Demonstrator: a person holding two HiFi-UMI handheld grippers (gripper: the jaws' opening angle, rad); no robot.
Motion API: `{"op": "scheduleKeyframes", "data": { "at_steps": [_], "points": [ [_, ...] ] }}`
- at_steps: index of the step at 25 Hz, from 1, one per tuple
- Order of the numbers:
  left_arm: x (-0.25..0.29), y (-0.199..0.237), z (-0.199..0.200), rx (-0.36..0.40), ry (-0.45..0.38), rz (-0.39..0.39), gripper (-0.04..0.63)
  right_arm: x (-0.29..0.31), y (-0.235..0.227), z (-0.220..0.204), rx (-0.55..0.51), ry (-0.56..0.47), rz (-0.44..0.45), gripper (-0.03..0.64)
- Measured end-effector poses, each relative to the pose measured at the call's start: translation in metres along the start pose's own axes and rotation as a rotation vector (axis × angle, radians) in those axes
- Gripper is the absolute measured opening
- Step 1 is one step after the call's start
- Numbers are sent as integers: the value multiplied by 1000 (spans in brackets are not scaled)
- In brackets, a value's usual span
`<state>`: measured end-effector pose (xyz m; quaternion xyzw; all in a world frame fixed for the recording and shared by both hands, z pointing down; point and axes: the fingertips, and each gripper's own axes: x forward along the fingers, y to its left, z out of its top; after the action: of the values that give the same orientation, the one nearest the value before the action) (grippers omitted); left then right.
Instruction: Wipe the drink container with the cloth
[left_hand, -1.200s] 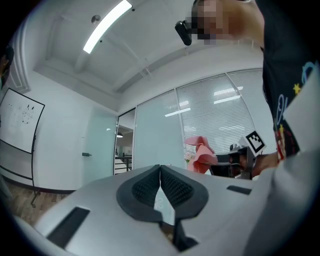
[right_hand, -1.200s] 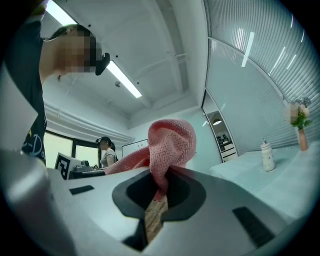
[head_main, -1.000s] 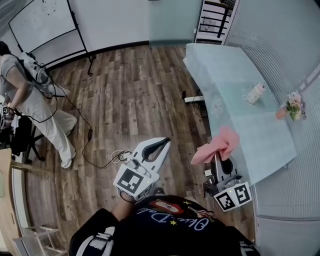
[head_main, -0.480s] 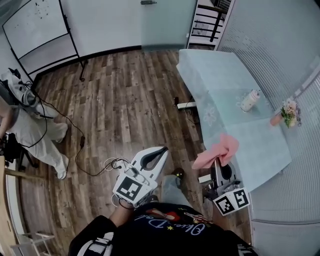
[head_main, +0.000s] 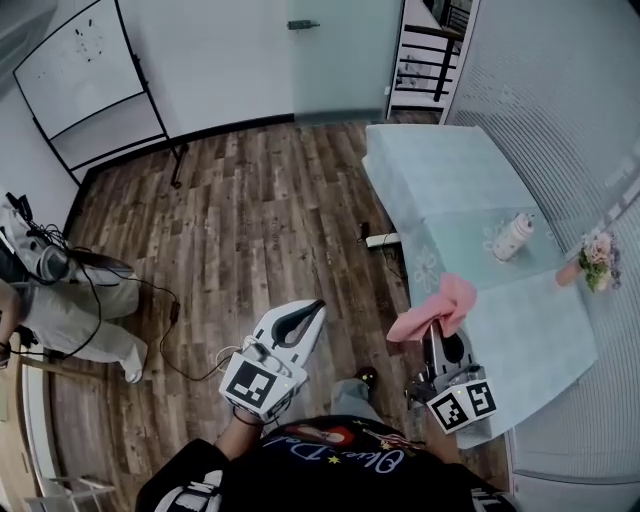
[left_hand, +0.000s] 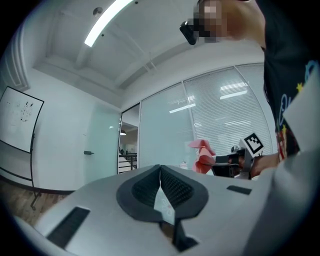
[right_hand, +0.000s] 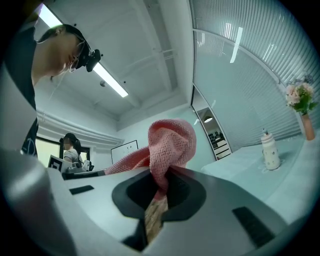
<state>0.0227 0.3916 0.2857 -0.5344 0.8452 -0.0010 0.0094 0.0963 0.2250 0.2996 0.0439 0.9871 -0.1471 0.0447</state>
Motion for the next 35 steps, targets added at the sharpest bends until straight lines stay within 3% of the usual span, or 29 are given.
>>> {"op": "scheduleKeyframes", "data": {
  "at_steps": [14, 22, 29, 35],
  "points": [
    [127, 43, 10, 41, 14, 63, 5, 89, -117, 33, -18, -21, 11, 14],
    [211, 36, 2, 41, 39, 4, 5, 99, -195, 44, -2, -31, -63, 14],
    [267, 2, -28, 58, 17, -85, 5, 69, -255, 23, 3, -75, -141, 14],
    [319, -15, -47, 25, 34, -230, 5, 66, -279, 13, -10, -57, -215, 14]
  ]
}}
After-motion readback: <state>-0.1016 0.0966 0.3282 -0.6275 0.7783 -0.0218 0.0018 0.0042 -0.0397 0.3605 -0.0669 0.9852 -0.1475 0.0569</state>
